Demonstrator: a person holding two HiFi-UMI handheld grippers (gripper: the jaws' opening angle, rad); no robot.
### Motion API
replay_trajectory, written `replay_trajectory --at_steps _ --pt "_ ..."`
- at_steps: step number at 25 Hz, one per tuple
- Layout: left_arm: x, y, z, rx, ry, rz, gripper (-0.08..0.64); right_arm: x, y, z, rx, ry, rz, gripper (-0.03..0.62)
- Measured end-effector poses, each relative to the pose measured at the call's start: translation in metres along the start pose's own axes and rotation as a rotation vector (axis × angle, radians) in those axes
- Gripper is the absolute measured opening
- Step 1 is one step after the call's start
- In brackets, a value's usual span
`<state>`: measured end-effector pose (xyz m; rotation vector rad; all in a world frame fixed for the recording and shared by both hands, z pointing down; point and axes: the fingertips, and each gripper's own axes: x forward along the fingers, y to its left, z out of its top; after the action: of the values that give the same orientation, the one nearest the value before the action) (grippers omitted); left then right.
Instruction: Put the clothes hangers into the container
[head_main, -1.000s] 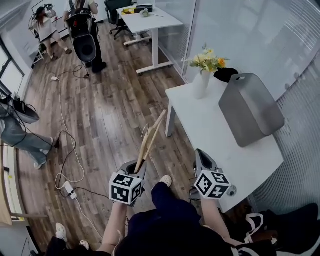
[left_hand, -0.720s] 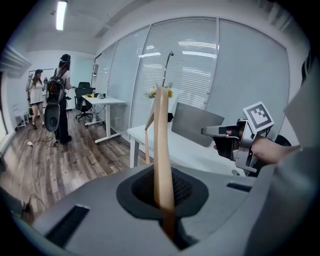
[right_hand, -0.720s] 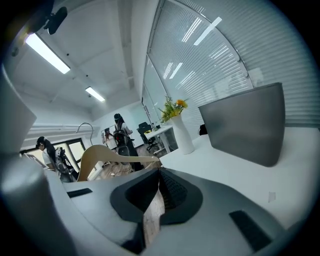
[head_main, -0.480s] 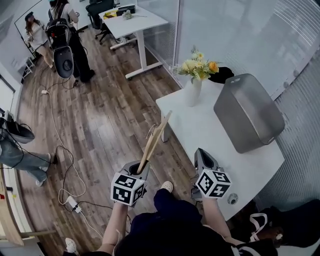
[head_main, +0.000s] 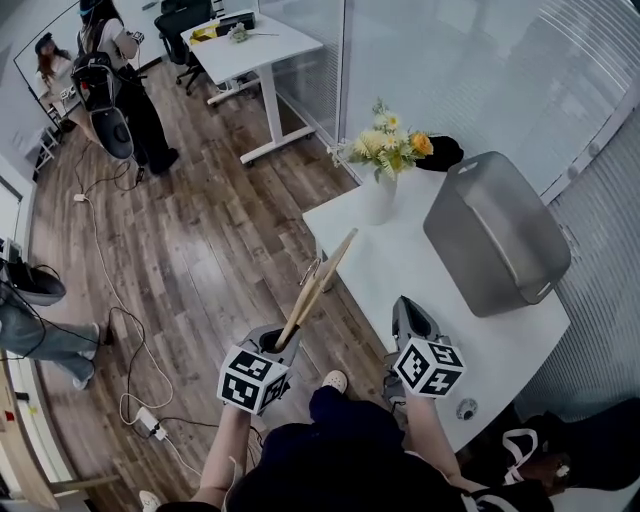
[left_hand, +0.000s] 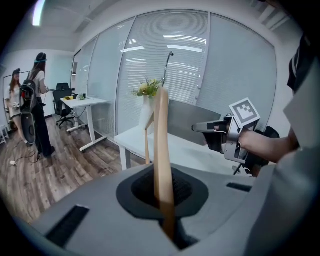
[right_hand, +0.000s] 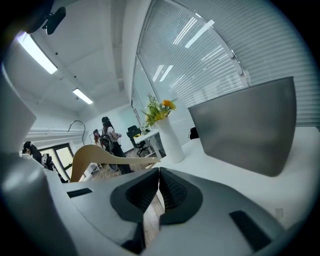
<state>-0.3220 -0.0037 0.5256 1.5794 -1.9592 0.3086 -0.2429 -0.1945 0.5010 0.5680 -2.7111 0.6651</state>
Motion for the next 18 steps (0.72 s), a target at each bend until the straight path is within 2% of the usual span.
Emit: replay_trajectory --at_steps 9,18 --pt "0.022 0.009 0.01 0.048 0.012 -0.089 0.009 -0.005 -0.033 0.007 0.027 -0.056 -0.105 0.028" --pt "0.038 0.0 0.022 0.11 0.0 -0.176 0.009 -0.027 -0.043 0.009 0.034 -0.114 -0.186 0.028"
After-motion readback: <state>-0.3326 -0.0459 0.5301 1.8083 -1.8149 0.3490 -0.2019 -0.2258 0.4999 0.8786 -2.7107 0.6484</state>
